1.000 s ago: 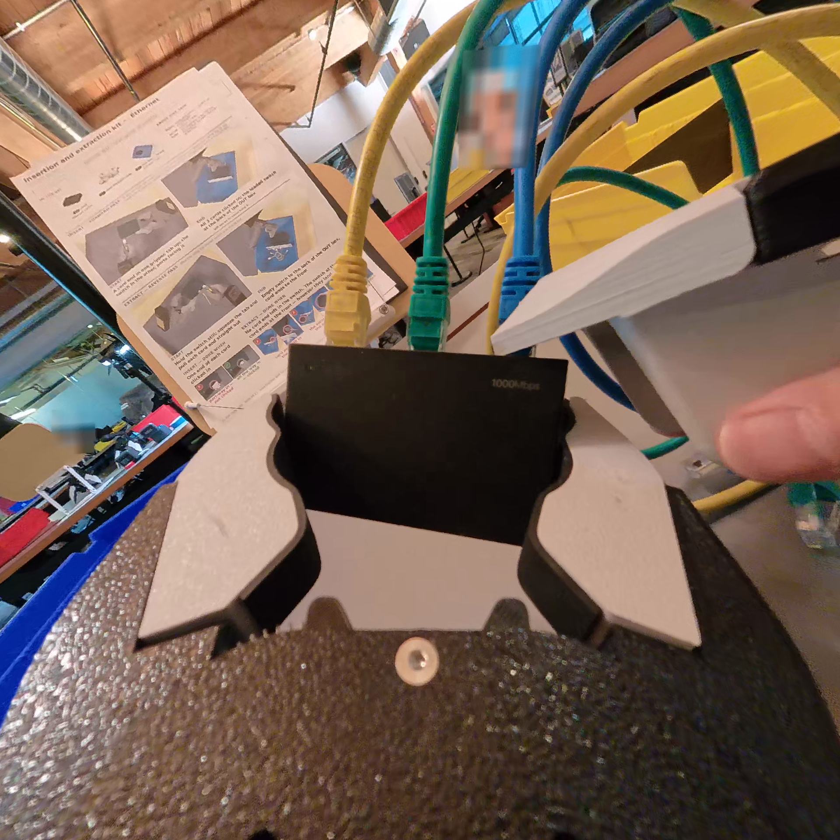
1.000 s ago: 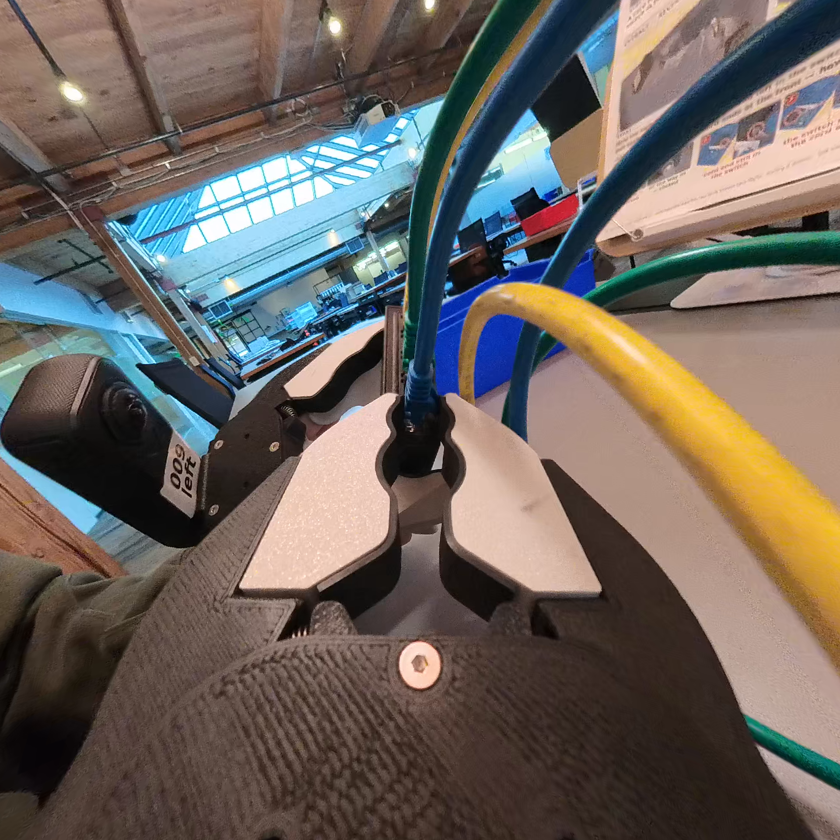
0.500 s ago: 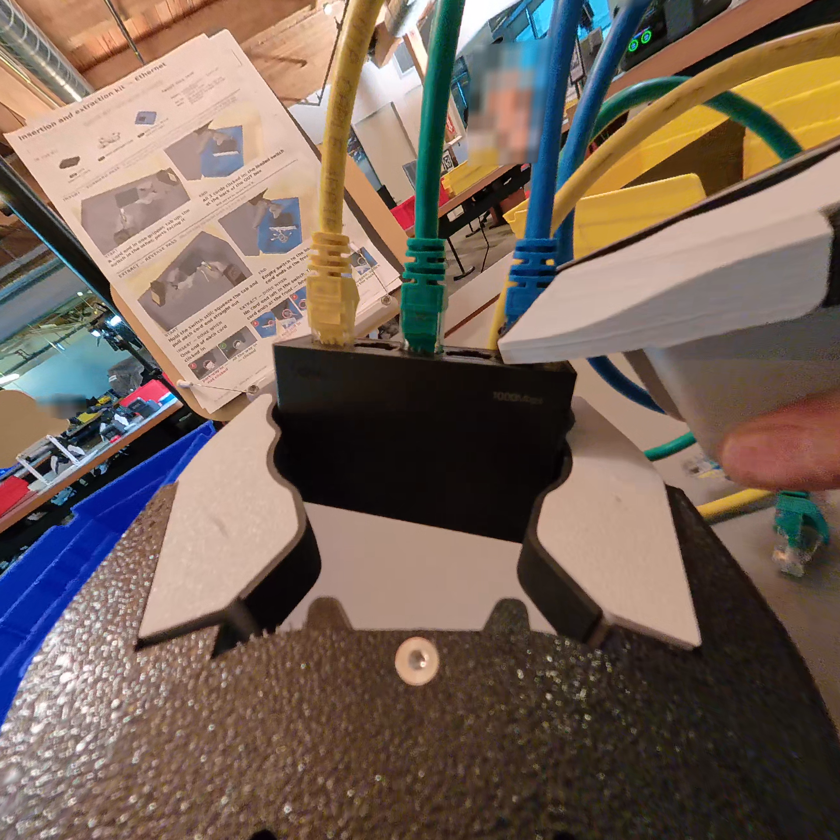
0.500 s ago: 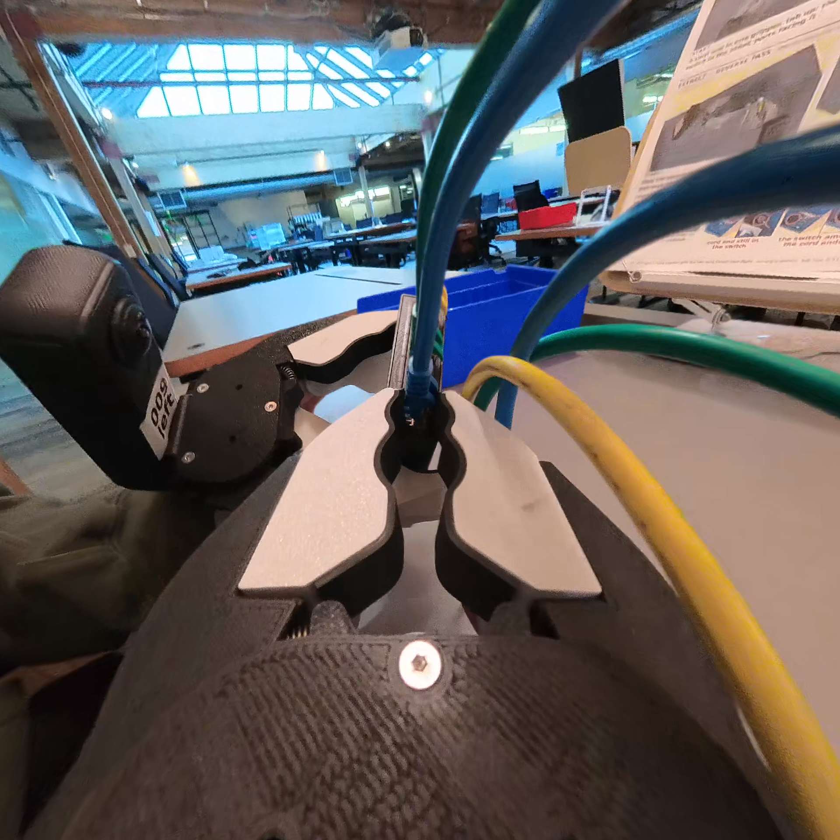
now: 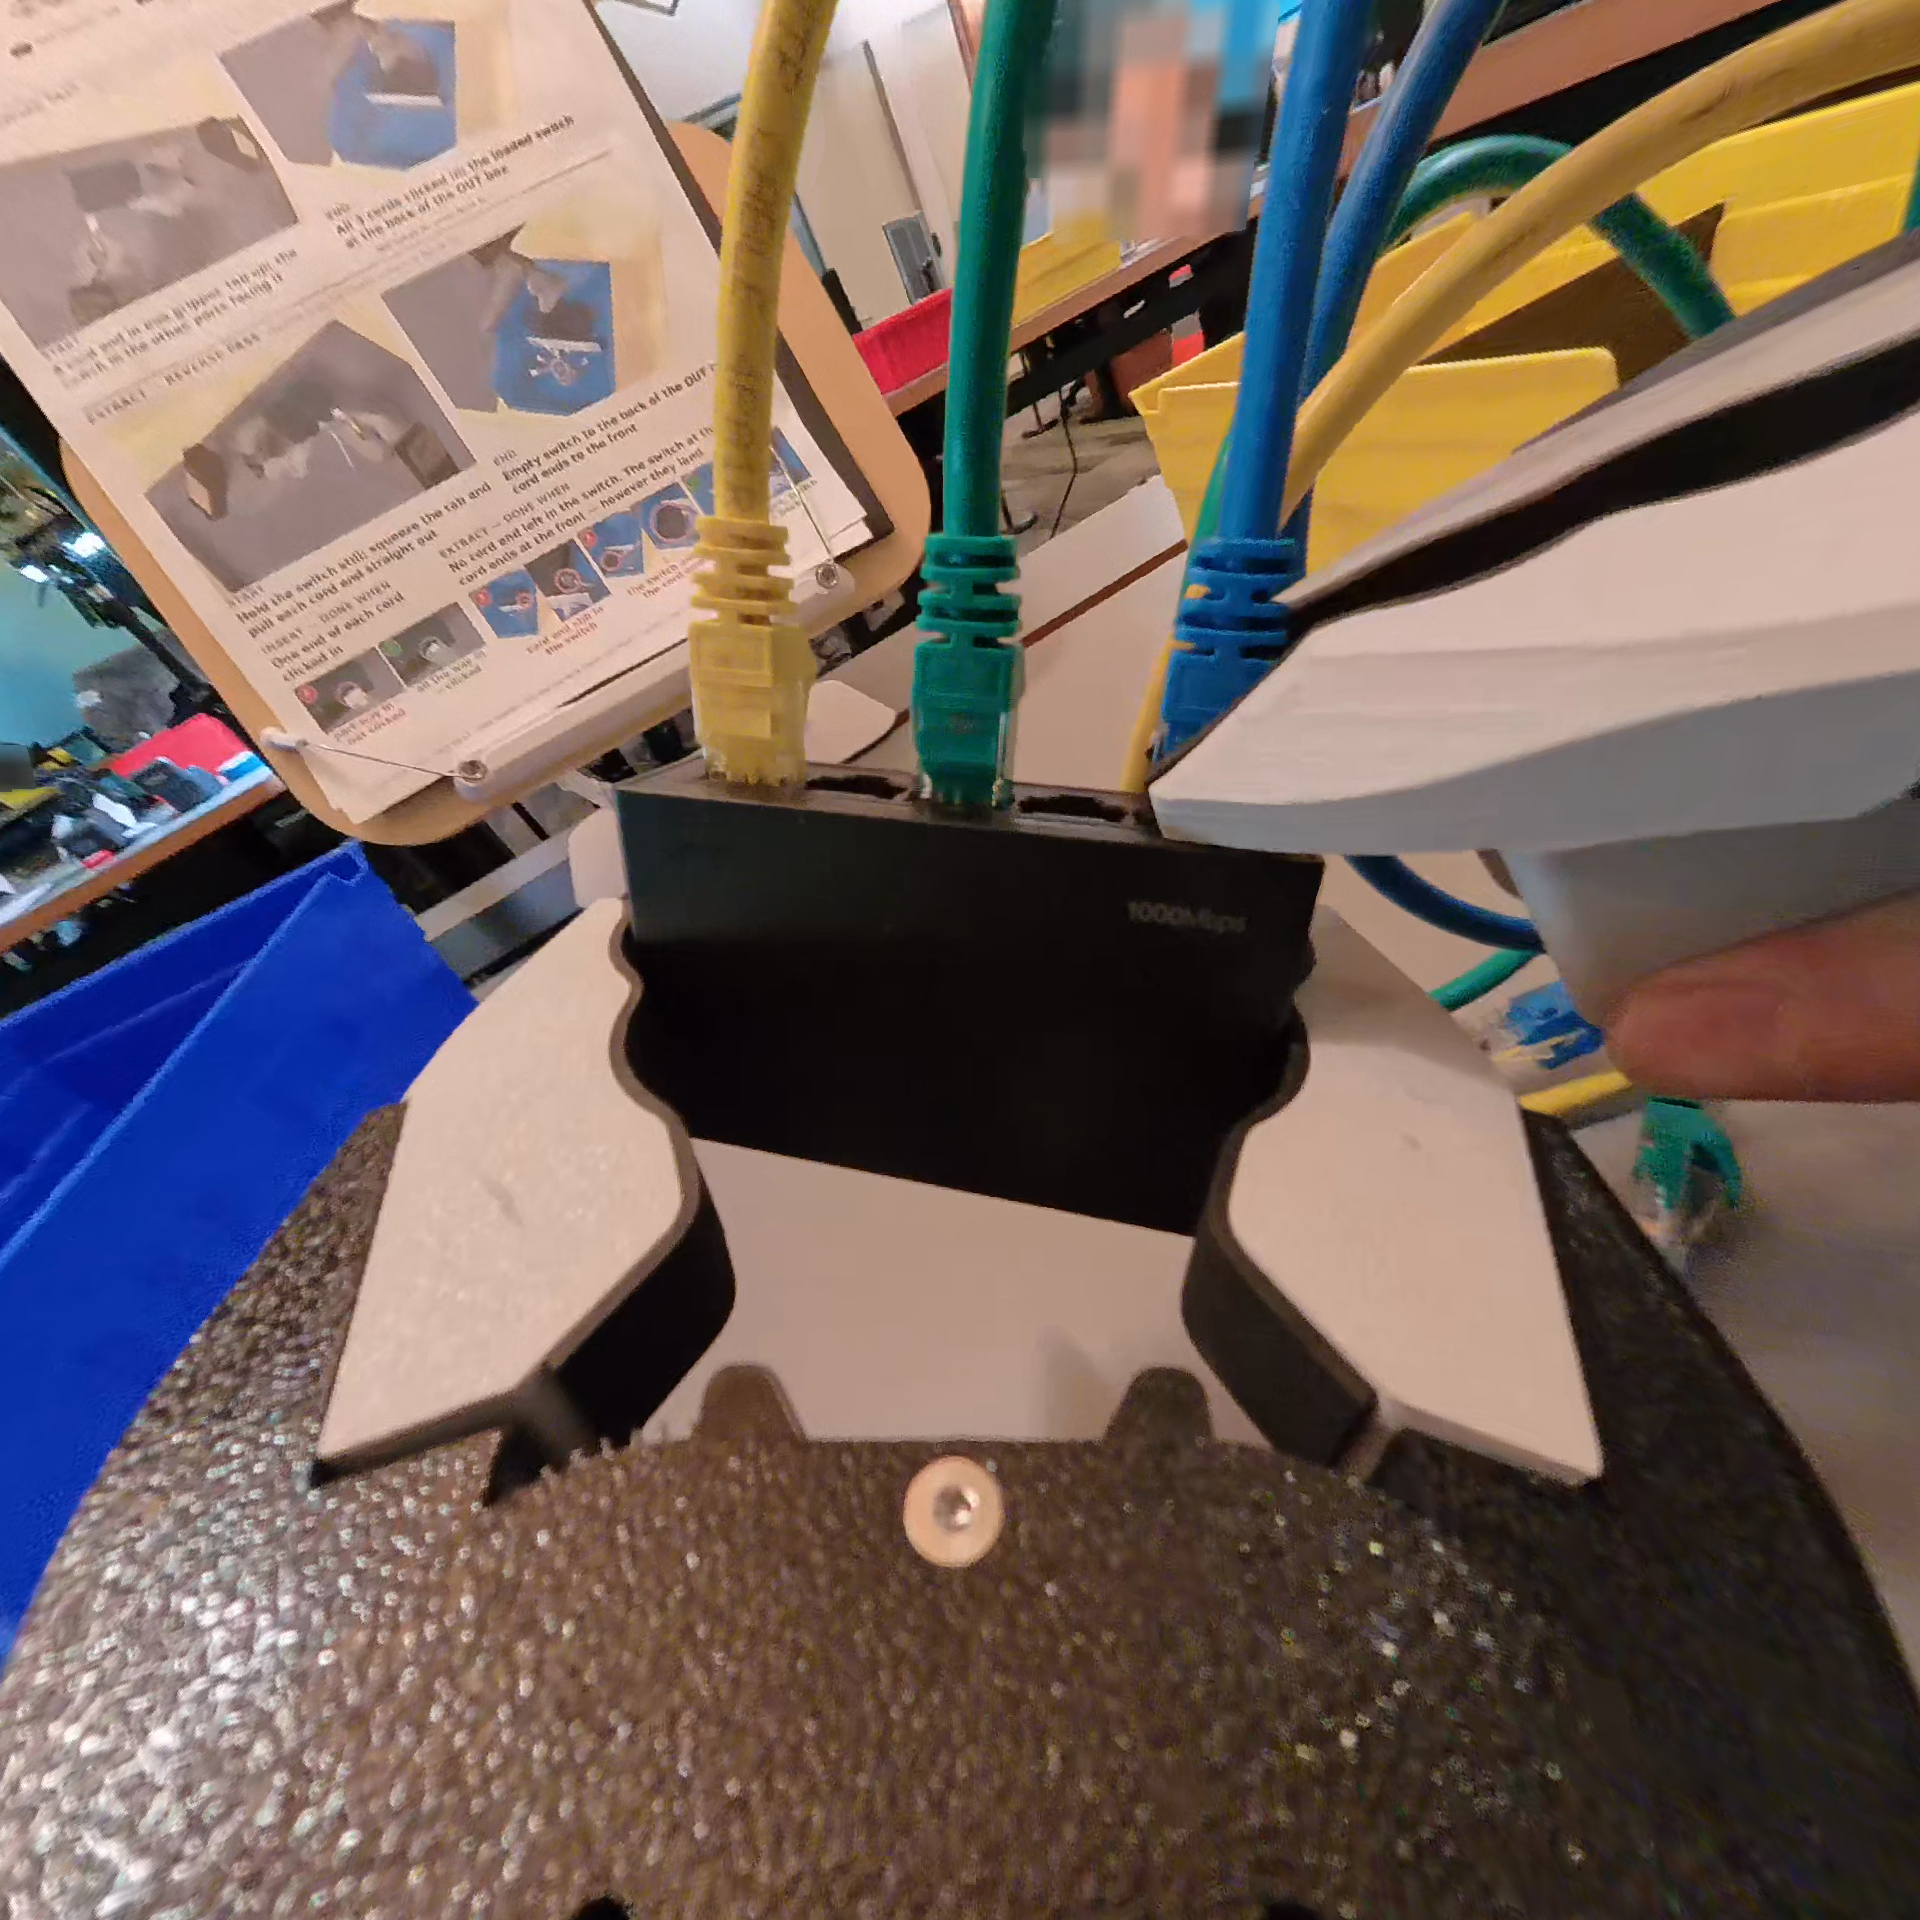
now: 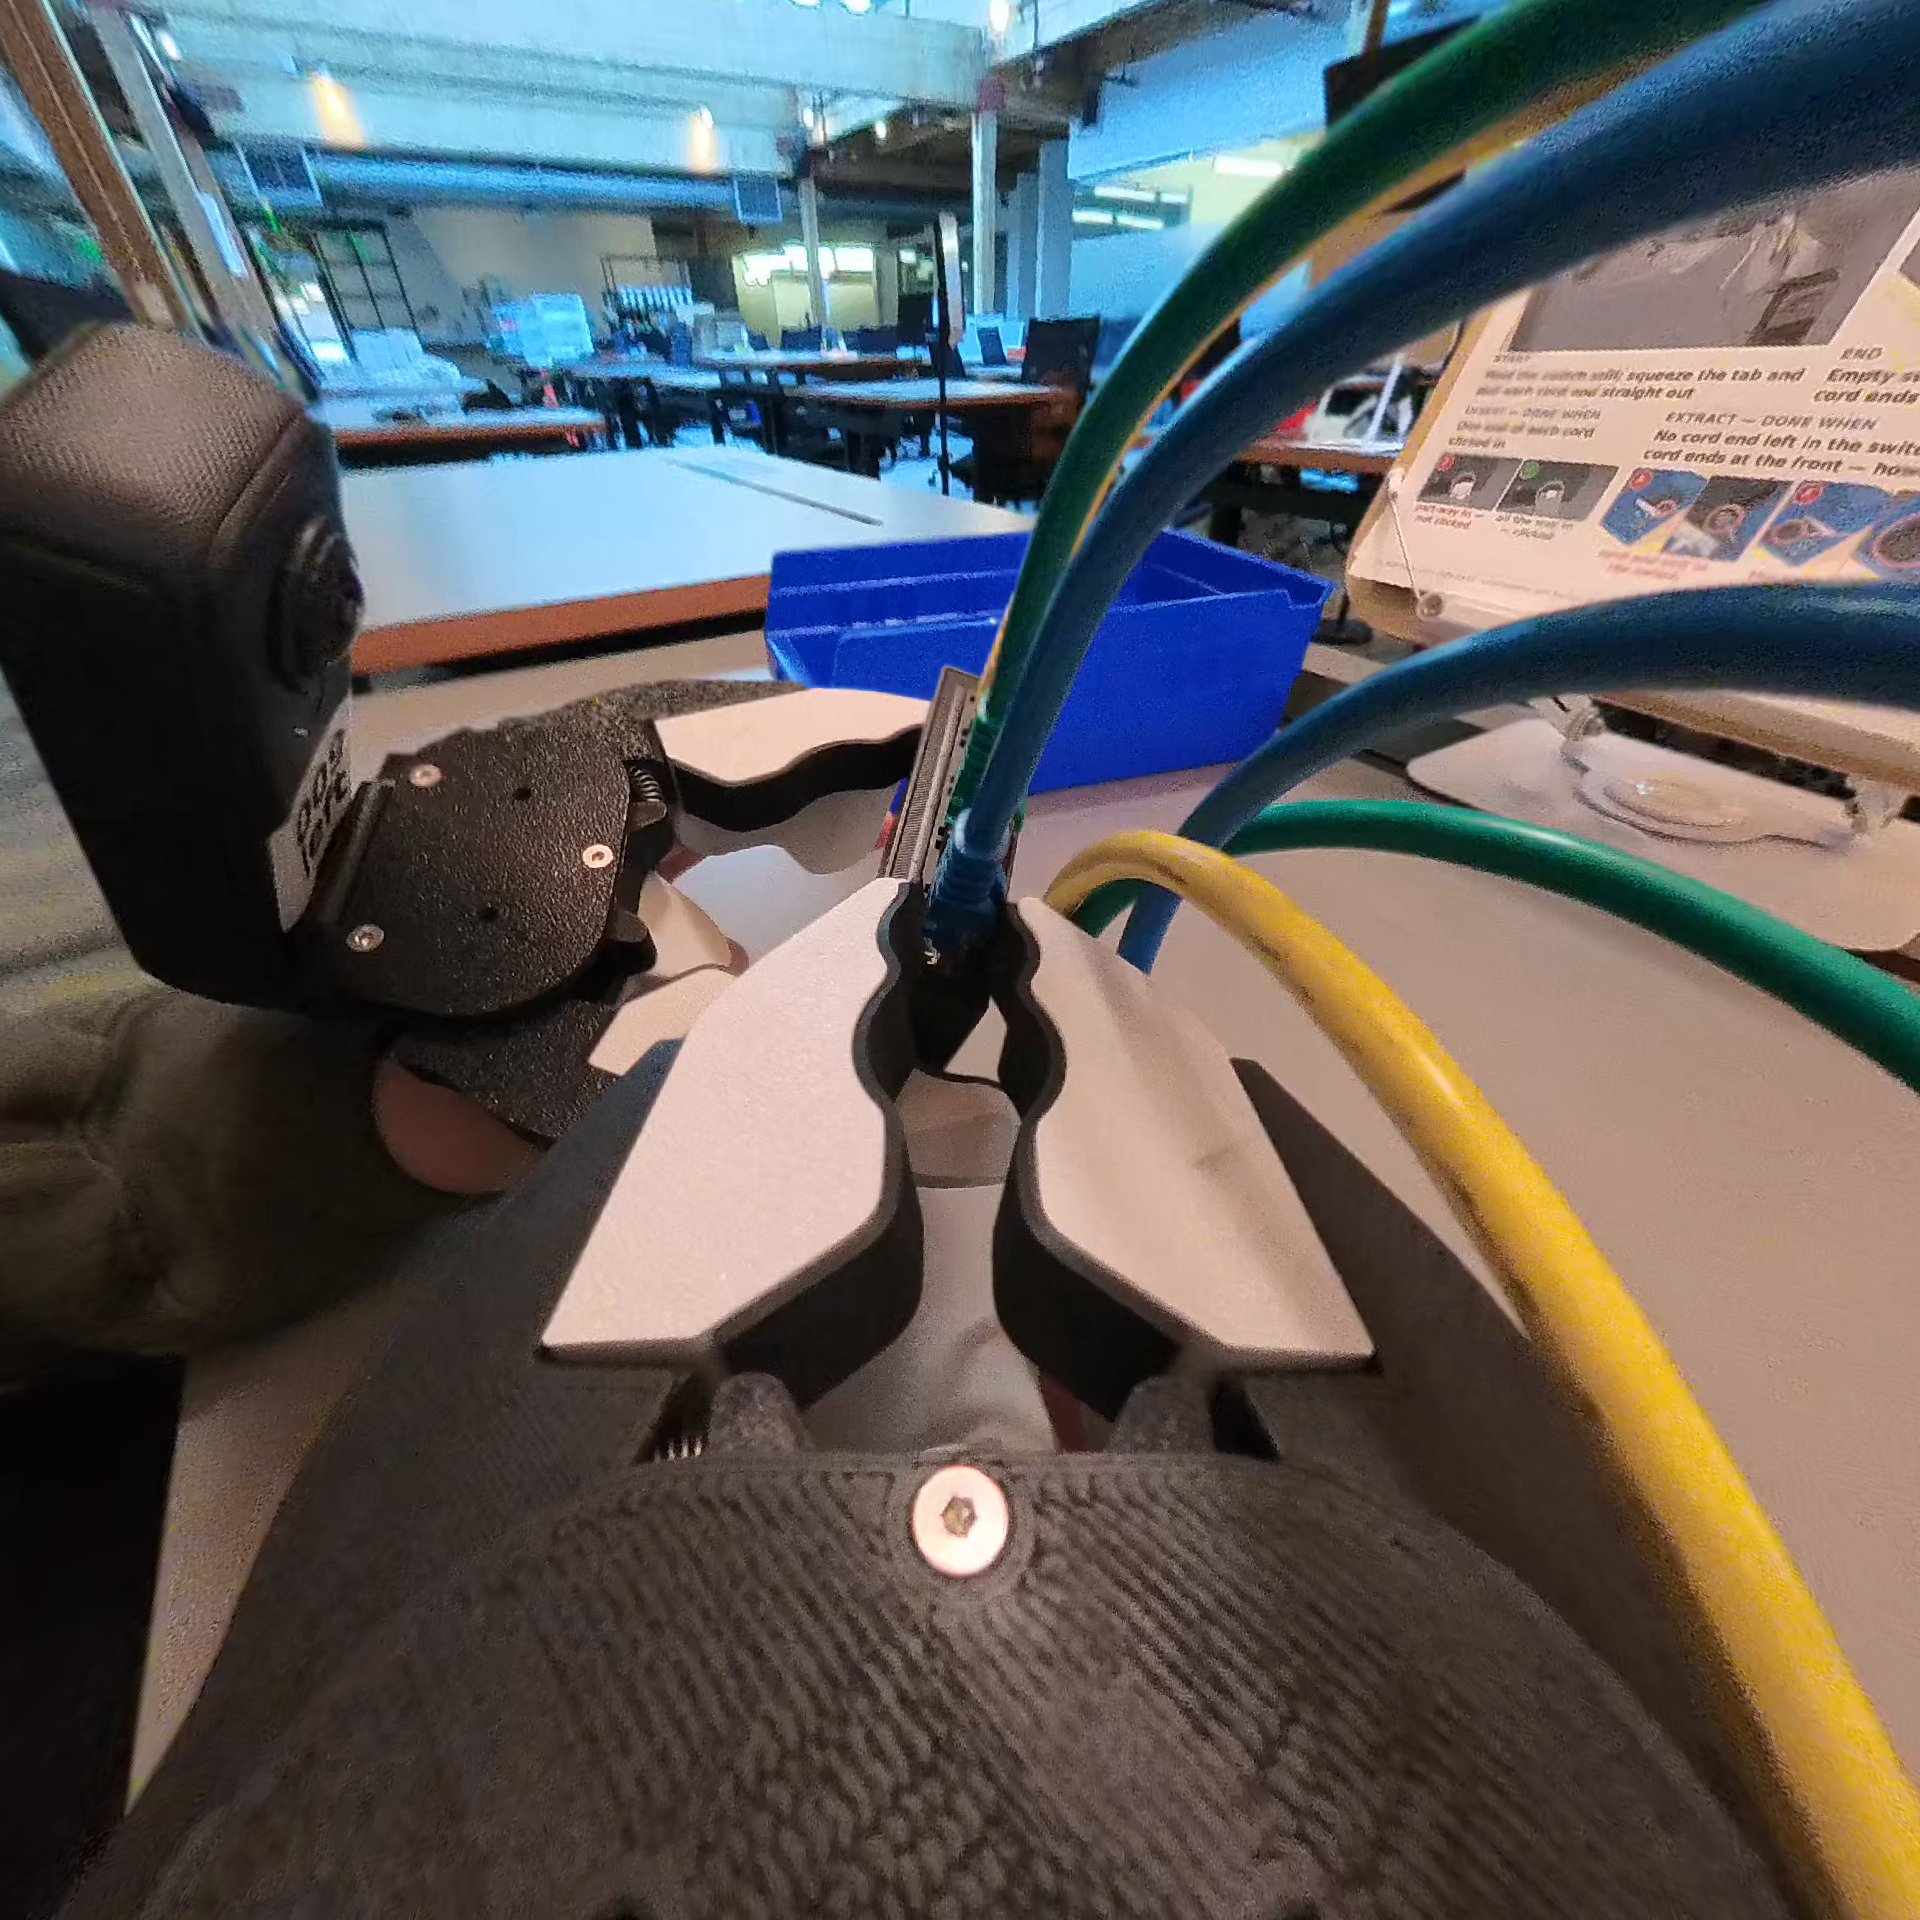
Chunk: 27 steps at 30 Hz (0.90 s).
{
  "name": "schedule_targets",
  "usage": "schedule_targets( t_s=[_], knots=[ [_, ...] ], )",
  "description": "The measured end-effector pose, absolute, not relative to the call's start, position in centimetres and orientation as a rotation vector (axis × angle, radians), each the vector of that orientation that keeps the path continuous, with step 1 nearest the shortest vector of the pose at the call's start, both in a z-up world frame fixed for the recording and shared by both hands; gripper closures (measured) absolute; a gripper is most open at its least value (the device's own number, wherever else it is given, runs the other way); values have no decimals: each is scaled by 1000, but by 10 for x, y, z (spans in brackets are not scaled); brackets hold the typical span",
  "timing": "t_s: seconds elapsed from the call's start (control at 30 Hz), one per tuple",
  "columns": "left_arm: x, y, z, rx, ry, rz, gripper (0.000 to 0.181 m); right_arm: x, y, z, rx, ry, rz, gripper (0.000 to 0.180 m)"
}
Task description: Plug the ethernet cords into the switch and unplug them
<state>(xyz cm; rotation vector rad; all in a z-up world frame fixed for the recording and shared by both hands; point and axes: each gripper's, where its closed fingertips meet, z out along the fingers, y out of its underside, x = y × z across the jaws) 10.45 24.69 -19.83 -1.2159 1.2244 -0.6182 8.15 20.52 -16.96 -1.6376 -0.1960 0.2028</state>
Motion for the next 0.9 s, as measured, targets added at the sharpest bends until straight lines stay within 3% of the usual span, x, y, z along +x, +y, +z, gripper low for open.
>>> schedule_targets(
  t_s=[0.57,0.73,0.9],
  knots=[
    [107,247,-208,-1339,1177,-785,70,83,212,-173,-1796,-416,42,166],
    [101,252,-188,-1219,1151,-662,70,79,210,-160,-1694,-265,333,166],
    [104,252,-199,-1277,1168,-718,70,81,213,-167,-1745,-309,240,166]
  ],
)
